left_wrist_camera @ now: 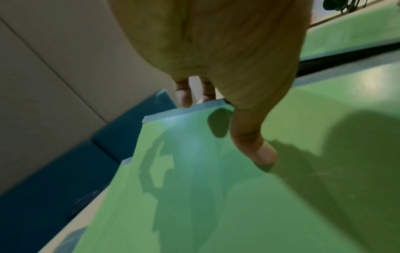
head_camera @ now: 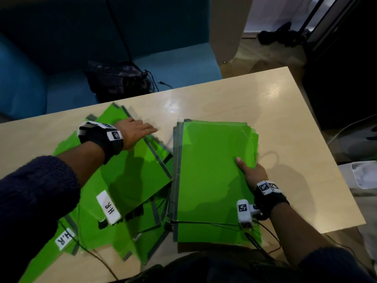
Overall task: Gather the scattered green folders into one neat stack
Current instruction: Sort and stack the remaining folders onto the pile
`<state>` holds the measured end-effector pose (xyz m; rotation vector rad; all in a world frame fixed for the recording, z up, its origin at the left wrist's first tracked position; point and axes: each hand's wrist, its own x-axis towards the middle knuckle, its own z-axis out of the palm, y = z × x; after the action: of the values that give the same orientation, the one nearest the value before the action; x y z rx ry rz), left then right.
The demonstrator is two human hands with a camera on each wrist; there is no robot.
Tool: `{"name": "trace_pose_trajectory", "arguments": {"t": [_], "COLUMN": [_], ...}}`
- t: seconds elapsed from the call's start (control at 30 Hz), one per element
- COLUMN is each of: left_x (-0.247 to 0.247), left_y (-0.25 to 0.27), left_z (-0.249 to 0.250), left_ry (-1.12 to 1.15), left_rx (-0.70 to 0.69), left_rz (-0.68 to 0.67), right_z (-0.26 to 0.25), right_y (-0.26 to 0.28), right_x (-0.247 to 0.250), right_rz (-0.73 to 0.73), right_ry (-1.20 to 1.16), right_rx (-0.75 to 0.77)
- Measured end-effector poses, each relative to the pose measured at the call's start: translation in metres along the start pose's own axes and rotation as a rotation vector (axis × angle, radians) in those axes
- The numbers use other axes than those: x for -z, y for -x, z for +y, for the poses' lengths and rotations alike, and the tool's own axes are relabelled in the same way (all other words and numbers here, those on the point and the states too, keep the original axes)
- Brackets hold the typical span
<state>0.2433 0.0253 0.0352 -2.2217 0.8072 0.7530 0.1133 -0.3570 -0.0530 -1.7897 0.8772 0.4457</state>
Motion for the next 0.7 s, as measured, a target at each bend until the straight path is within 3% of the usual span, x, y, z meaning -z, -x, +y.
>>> {"name": "trace_pose_trajectory", "arguments": {"t": [0.33,0.5,0.57,0.7], "left_x": [0.005,0.039,0.053,0.067], "left_y": [-0.016,0.011,0.035,0.092], "left_z": [-0.004,-0.036,-0.059,-0.101], "left_ry": [-0.093,0.111,0.290,0.659], "left_rx": [-0.070,0.018,0.078,0.242], "left_rz": [-0.014,-0.149,-0.078,0.263], "right_z": [-0.001,-0.003,-0.004,-0.003], "right_y": [-0.001,0.001,0.002,0.003], "right_x": [0.000,-0.001,0.000,0.001], "right_rz": [0.000,-0.002,0.000,-0.007], "right_ry": [0.008,0.043,0.056,0.081], "right_rx": [0.027,0.024,0.027,0.059]}}
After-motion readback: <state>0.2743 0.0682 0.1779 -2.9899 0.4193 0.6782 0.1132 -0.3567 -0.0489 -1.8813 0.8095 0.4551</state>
